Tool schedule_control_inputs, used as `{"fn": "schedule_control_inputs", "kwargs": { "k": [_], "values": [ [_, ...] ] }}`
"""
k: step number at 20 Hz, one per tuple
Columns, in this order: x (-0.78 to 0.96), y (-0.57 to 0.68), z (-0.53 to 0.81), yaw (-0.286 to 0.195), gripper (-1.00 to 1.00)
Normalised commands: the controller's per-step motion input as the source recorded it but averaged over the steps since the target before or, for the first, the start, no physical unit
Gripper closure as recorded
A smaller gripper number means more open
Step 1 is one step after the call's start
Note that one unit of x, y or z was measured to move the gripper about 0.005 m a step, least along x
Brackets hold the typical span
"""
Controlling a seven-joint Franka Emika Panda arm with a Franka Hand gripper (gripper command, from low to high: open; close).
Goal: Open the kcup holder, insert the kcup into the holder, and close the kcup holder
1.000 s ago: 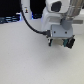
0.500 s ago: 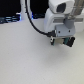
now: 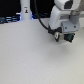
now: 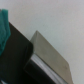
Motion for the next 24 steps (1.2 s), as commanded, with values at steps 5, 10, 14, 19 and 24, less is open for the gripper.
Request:
{"fn": "schedule_control_inputs", "kwargs": {
  "k": [5,10,14,19,24],
  "values": [
    [-0.80,0.45,0.01,0.066,-1.00],
    [-0.70,0.50,-0.06,0.068,-1.00],
    [-0.67,0.49,-0.11,0.084,-1.00],
    [-0.68,0.50,0.00,0.082,-1.00],
    [-0.70,0.49,0.00,0.069,-1.00]
  ]
}}
